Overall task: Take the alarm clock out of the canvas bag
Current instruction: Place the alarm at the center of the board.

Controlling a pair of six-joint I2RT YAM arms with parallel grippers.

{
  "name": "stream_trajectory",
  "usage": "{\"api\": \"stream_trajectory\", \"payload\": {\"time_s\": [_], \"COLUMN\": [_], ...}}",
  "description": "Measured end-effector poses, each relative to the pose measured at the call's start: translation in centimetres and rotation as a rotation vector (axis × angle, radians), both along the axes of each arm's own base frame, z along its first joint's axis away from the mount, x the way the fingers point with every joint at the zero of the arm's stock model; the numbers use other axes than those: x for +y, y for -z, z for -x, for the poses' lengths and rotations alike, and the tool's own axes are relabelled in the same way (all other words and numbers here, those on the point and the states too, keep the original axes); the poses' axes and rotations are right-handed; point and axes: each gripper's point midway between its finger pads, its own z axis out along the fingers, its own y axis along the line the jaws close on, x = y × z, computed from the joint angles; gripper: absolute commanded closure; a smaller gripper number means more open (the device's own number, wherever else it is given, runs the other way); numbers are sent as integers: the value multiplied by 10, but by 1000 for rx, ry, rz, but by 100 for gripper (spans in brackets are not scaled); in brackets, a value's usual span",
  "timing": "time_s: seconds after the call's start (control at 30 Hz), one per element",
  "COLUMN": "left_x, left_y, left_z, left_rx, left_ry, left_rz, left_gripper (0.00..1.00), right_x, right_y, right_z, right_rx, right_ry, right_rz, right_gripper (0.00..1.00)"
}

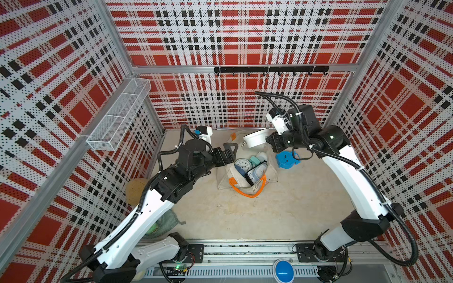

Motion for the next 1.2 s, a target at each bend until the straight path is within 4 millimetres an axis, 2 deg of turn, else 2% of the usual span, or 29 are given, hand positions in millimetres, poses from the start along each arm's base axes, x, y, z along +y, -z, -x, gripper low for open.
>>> {"api": "stream_trajectory", "payload": {"time_s": [0.13,0.27,0.37,0.5,0.6,0.77,0.93,1.1,1.2], "left_x": [-31,-66,-94,-129,-149,-167,-175,-179,-179], "left_y": [-25,-34,-28,-6,12,32,37,38,41], "left_z": [27,57,78,102,113,128,134,135,134], "left_rx": [-182,-371,-504,-639,-700,-758,-771,-773,-765], "left_ry": [139,300,426,573,649,716,727,719,717], "left_rz": [-92,-222,-346,-513,-608,-672,-657,-633,-630], "left_gripper": [1,1,1,1,1,1,1,1,1], "right_x": [-37,-86,-118,-145,-156,-158,-158,-172,-174], "right_y": [0,23,48,85,118,163,191,226,243], "right_z": [14,24,36,49,56,62,55,42,34], "right_rx": [52,145,238,373,491,648,747,857,918], "right_ry": [101,253,359,463,520,565,605,700,719], "right_rz": [-61,-96,-119,-167,-208,-279,-392,-513,-539], "right_gripper": [100,100,100,100,100,100,100,100,100]}}
